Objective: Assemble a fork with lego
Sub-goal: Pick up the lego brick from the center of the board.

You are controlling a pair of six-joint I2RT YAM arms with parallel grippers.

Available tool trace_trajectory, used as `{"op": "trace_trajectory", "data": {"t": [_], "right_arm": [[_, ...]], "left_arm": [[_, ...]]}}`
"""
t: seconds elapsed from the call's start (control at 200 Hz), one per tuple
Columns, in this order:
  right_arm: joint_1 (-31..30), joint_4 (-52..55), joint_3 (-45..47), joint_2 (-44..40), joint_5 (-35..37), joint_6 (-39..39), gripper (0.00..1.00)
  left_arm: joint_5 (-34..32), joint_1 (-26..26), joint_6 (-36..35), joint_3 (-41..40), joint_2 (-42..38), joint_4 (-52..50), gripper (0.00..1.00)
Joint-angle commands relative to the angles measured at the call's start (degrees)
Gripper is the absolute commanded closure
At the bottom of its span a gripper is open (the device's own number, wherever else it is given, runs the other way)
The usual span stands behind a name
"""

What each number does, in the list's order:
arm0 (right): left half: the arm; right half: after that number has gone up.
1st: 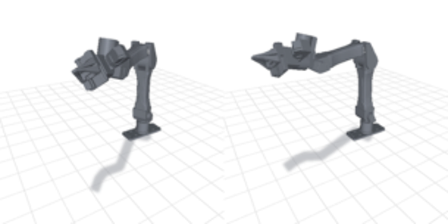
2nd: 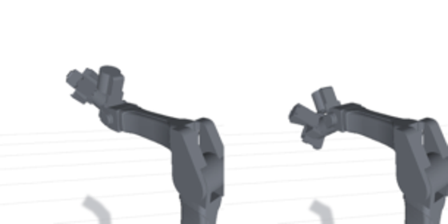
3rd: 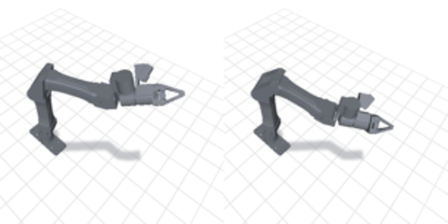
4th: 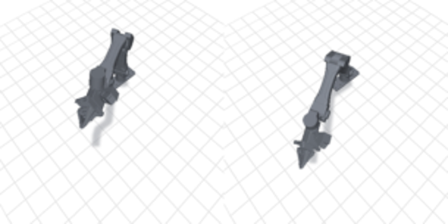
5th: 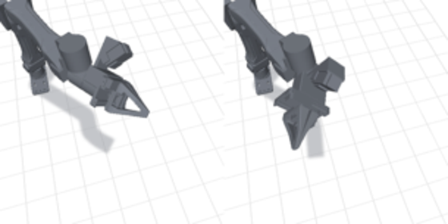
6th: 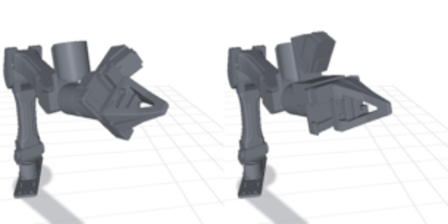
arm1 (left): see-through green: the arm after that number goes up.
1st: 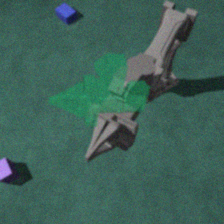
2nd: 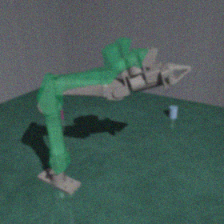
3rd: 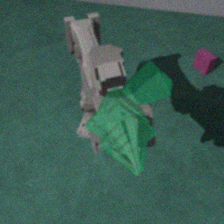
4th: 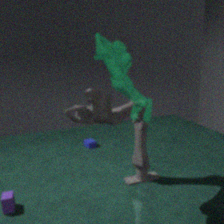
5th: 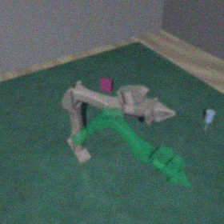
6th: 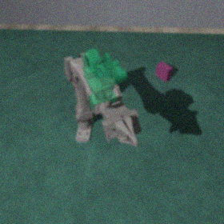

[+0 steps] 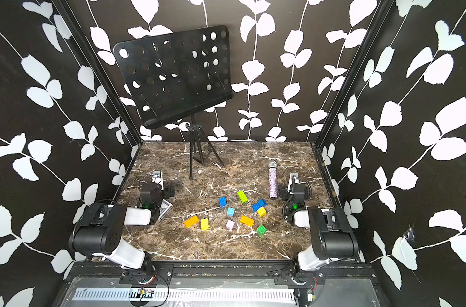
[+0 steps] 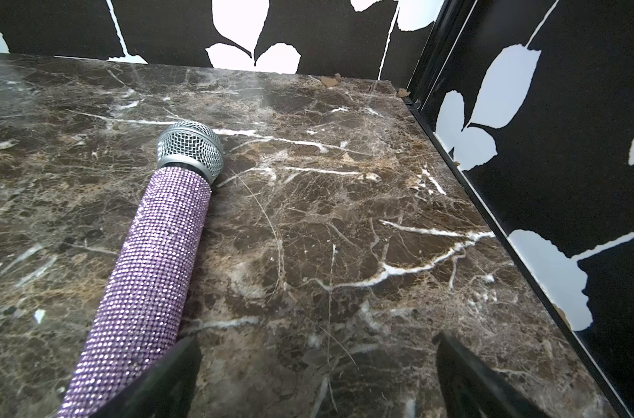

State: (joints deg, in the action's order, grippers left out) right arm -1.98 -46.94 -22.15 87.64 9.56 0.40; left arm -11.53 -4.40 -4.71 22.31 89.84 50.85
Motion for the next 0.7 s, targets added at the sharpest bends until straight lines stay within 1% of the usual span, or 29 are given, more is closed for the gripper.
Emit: {"op": "trace_trajectory", "data": {"t": [0.0,0.695], "right_arm": [[0.14,-1.86,-0.61,-0.35,-0.24,-0.28,0.01],[0.13,-1.26,-1.05,-0.13,-0.09,-0.21,0.01]], "left_arm": [[0.35,0.32,-0.36,0.46,-1.16,0.22,0.01],[0.3,0.27,-0.38,0.67,-0.99,-0.17,0.01]]}}
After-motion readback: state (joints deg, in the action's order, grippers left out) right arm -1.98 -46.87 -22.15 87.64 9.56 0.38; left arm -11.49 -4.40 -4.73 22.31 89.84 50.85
